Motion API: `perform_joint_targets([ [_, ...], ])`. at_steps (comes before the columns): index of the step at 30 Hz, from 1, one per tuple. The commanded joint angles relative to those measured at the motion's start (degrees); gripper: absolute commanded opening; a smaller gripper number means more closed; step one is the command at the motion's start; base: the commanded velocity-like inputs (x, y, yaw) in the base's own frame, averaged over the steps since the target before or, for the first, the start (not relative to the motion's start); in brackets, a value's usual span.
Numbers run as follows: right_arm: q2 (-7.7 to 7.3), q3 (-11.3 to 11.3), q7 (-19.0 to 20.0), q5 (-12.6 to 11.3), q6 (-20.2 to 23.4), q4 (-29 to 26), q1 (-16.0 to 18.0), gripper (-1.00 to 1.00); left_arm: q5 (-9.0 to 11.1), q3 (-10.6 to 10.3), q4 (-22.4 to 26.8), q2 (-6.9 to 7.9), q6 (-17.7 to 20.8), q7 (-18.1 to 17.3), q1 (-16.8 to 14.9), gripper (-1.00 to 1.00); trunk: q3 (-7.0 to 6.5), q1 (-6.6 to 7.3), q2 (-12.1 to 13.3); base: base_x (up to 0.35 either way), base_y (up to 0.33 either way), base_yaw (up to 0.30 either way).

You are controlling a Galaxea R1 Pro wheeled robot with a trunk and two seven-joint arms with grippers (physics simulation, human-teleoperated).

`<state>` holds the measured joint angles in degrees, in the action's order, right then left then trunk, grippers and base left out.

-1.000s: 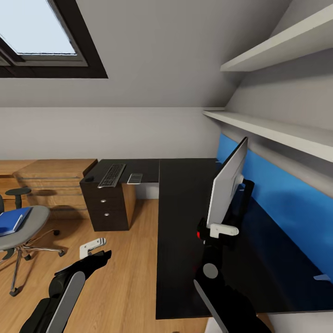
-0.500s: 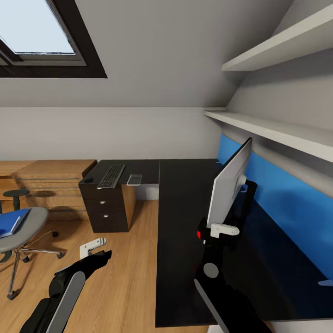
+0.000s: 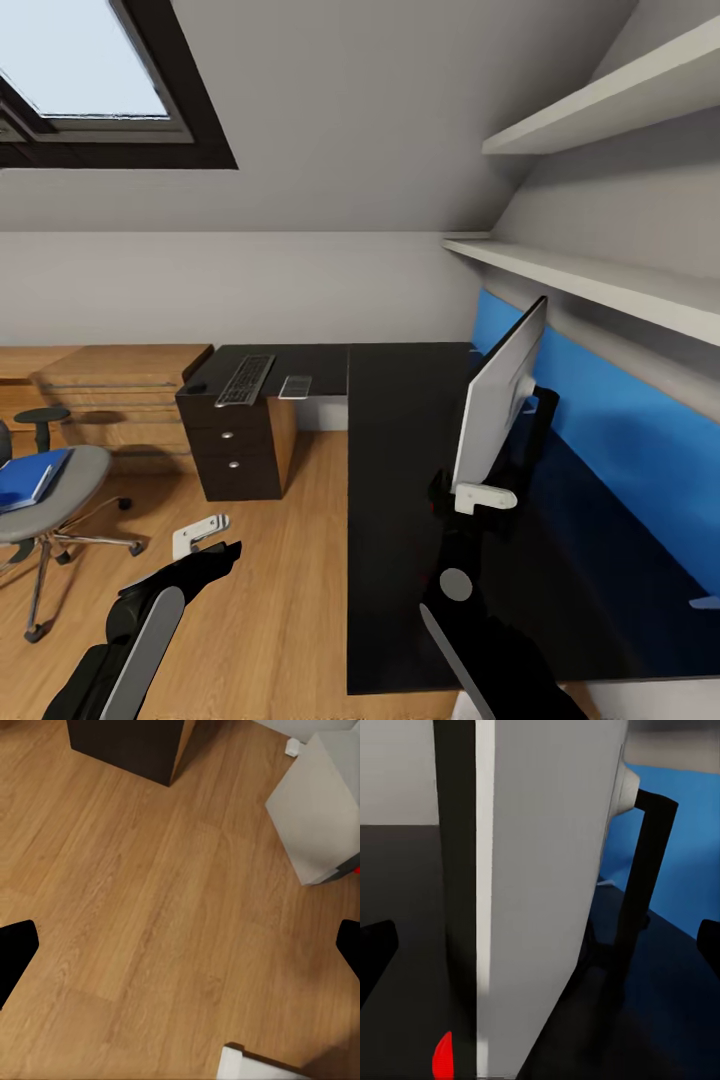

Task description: In the bedroom, organize the workspace by keeping the computer under the desk, ensuring the monitor is on the desk, placing the keyboard on the desk next to the monitor, placing the mouse on the desk next to the keyboard, moving the folder from the swivel chair onto the desk next to the mouse, stacking the notebook on top of the folder with the pen on top of the notebook, and positioning the swivel chair next to the desk.

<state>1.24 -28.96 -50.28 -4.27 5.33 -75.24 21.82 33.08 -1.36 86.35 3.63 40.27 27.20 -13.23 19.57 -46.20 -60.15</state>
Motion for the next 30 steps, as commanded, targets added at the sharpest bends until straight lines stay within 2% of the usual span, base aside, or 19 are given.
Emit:
perform_joint_targets([
  [1, -0.01, -0.1, -0.4, -0.1, 0.6, -0.1, 0.1, 1.0, 0.6, -0.1, 0.0, 0.06, 0.1, 0.6, 0.0, 1.0, 0.07, 0.0, -0.1, -0.027, 0.029, 0.0],
  [18, -0.07, 0.0, -0.4, -0.1, 0.6, -0.1, 0.1, 1.0, 0.7, -0.1, 0.0, 0.06, 0.1, 0.5, 0.0, 1.0, 0.07, 0.0, -0.1, 0.026, 0.075, 0.0],
  [26, -0.09, 0.2, -0.6, 0.0, 0.6, -0.1, 0.1, 1.0, 0.7, -0.1, -0.1, 0.04, 0.1, 0.5, 0.0, 1.0, 0.07, 0.0, -0.1, 0.155, 0.003, 0.0],
  [30, -0.1, 2.2, -0.5, 0.0, 0.6, -0.1, 0.1, 1.0, 0.7, -0.1, -0.1, -0.01, 0.1, 0.5, 0.0, 1.0, 0.07, 0.0, -0.1, 0.022, 0.0, 0.0],
])
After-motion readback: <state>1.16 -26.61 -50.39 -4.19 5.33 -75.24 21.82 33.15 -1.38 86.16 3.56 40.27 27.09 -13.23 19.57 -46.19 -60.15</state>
